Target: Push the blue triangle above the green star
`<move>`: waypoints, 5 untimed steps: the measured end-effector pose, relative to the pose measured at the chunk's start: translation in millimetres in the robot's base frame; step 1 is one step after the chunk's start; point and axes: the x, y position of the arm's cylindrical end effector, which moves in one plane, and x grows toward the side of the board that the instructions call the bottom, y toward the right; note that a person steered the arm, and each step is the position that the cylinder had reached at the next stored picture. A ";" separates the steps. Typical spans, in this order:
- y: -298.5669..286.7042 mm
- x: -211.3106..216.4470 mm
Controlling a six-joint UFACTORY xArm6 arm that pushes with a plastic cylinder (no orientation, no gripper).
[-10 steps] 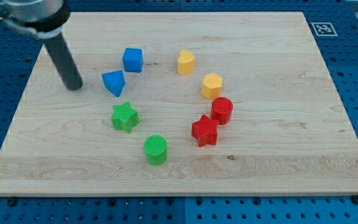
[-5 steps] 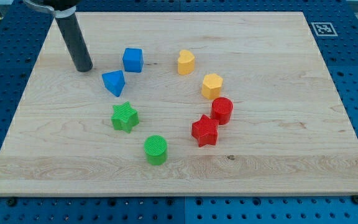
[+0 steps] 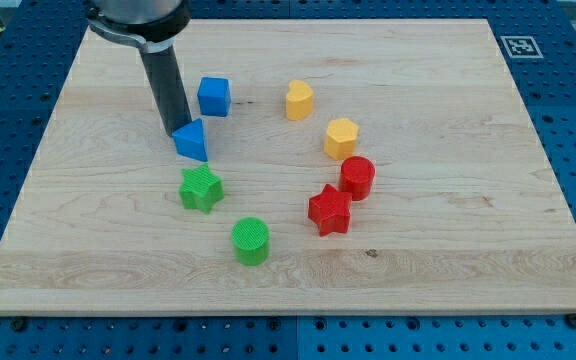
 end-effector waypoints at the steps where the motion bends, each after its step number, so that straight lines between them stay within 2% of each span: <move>1: -2.9 -2.1; 5: -22.4 -36.2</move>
